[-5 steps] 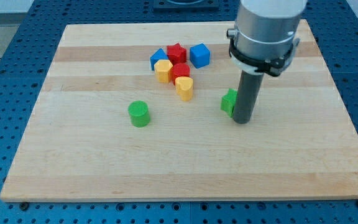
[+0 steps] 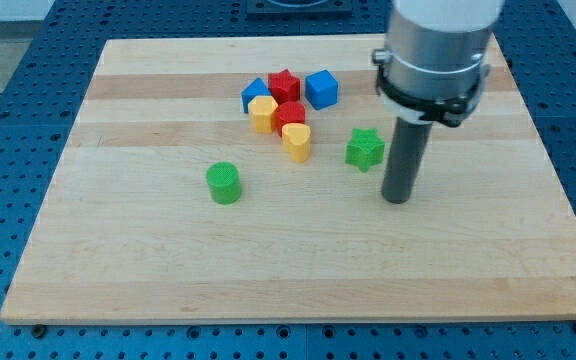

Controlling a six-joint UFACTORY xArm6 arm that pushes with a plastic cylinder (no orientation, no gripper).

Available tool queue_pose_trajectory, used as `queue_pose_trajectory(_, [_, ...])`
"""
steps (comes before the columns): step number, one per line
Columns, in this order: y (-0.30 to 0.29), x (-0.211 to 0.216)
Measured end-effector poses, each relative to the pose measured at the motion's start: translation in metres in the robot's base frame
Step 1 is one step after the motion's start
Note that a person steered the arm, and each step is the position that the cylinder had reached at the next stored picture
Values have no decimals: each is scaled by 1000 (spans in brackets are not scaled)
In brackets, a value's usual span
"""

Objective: Push green star towards blue cube

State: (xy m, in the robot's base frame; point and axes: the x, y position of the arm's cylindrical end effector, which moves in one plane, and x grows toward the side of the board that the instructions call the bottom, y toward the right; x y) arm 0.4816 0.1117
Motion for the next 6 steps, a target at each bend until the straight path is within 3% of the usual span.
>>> queue_pose_trajectory(3, [-72,-64])
queue_pose_trajectory(4, [-62,-54])
queue_pose_trajectory(5, [-49,12])
queue_pose_trajectory(6, [-114,80])
